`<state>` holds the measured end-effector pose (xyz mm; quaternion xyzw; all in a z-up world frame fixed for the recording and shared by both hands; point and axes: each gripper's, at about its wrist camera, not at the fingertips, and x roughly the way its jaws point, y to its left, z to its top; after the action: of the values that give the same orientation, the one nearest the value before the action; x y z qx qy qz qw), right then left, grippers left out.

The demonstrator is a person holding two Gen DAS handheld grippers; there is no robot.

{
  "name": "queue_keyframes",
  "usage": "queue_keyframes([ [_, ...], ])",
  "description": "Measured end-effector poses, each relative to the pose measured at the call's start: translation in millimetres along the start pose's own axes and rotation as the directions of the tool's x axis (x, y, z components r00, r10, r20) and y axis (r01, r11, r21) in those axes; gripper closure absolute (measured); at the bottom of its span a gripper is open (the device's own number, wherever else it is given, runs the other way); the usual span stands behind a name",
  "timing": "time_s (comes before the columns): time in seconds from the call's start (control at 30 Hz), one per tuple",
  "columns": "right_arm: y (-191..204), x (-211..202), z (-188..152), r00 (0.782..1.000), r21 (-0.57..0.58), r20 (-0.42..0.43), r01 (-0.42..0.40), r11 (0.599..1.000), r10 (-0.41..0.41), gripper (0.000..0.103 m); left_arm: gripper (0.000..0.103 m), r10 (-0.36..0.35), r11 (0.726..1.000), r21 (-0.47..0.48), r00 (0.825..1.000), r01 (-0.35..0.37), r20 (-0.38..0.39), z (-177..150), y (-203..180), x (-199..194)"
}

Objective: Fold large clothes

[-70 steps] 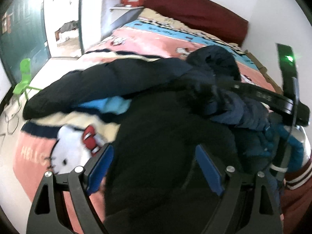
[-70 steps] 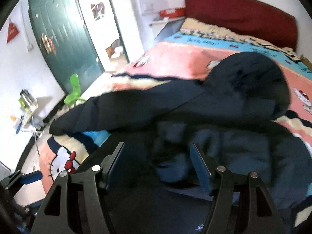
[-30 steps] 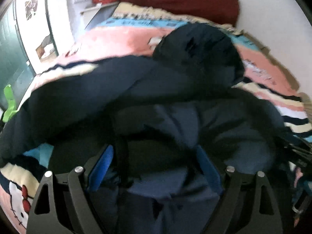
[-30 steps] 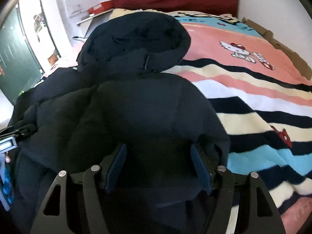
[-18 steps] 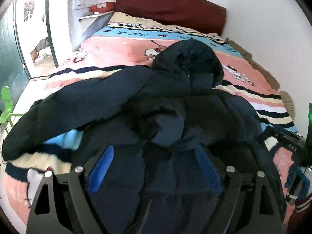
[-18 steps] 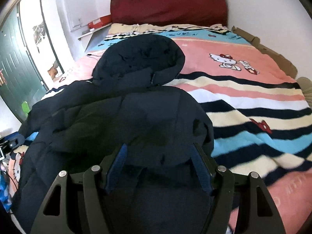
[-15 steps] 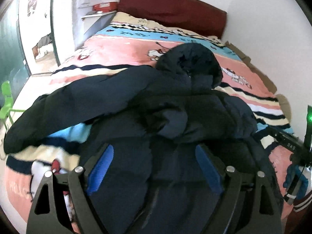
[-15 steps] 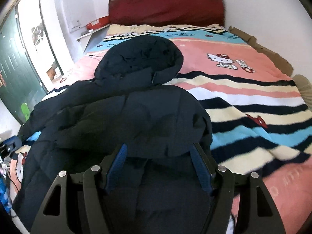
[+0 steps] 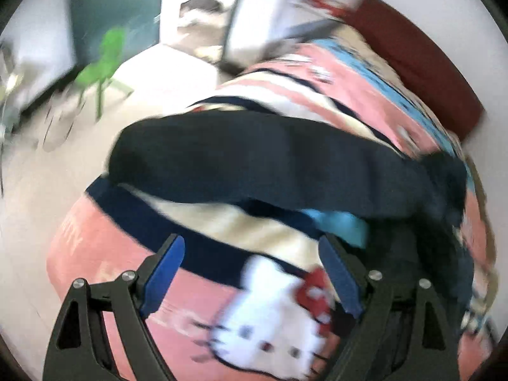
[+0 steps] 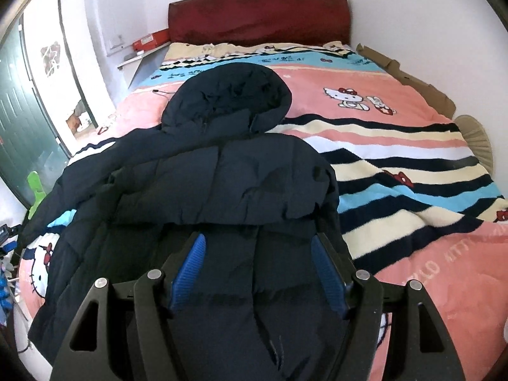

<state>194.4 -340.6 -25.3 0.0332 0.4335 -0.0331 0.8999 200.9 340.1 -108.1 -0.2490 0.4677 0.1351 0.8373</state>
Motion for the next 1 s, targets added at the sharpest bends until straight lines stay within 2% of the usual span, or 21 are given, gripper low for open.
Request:
queue_keyframes([
  [0.07,1,-2,-3,1.0,-0.003,-0.002,0.008,1.0,-0.008,0.035,0.017,-0.017,0.993,-0.114,1.0,0.015,-0.021,12,34,11],
  [0.17,-1,-4,-7,1.0,0.003,-0.009,0.023,1.0,-0.023,0.034,0.017,-0.074,0.95,-0.309,0.996,0.056,-0.047,25,83,34],
  [0.3,-7,-7,-13,0.998,0.007,-0.022,0.053,0.999,-0.053,0.034,0.018,-0.128,0.903,-0.419,0.991,0.099,-0.043,33,108,57],
  [0.4,-12,-9,-17,0.997,0.011,-0.028,0.073,0.997,-0.072,0.034,0.019,-0.165,0.86,-0.489,0.986,0.145,0.003,41,118,69],
  [0.57,-26,-15,-22,0.995,0.026,-0.028,0.099,0.995,-0.099,0.034,0.021,-0.153,0.809,-0.567,0.987,0.155,0.052,56,131,89],
  [0.63,-36,-17,-25,0.993,0.041,-0.031,0.111,0.993,-0.11,0.034,0.028,-0.139,0.801,-0.58,0.989,0.146,0.058,59,133,96],
  [0.7,-44,-17,-30,0.992,0.055,-0.037,0.12,0.991,-0.118,0.034,0.046,-0.113,0.806,-0.579,0.992,0.121,0.05,60,134,101],
  [0.73,-49,-17,-32,0.992,0.063,-0.04,0.125,0.99,-0.122,0.034,0.05,-0.113,0.802,-0.585,0.992,0.123,0.053,59,135,103],
  [0.8,-57,-16,-36,0.99,0.077,-0.048,0.132,0.988,-0.129,0.034,0.069,-0.142,0.777,-0.609,0.987,0.158,0.074,58,141,105],
  [0.87,-63,-16,-40,0.99,0.091,-0.055,0.137,0.986,-0.132,0.034,0.079,-0.178,0.765,-0.614,0.98,0.196,0.091,58,142,106],
  [0.9,-67,-15,-42,0.989,0.098,-0.058,0.138,0.986,-0.133,0.034,0.083,-0.185,0.766,-0.609,0.978,0.206,0.099,59,141,103],
  [1.0,-73,-16,-47,0.989,0.11,-0.059,0.14,0.984,-0.134,0.034,0.087,-0.19,0.786,-0.574,0.973,0.229,0.129,63,132,91],
])
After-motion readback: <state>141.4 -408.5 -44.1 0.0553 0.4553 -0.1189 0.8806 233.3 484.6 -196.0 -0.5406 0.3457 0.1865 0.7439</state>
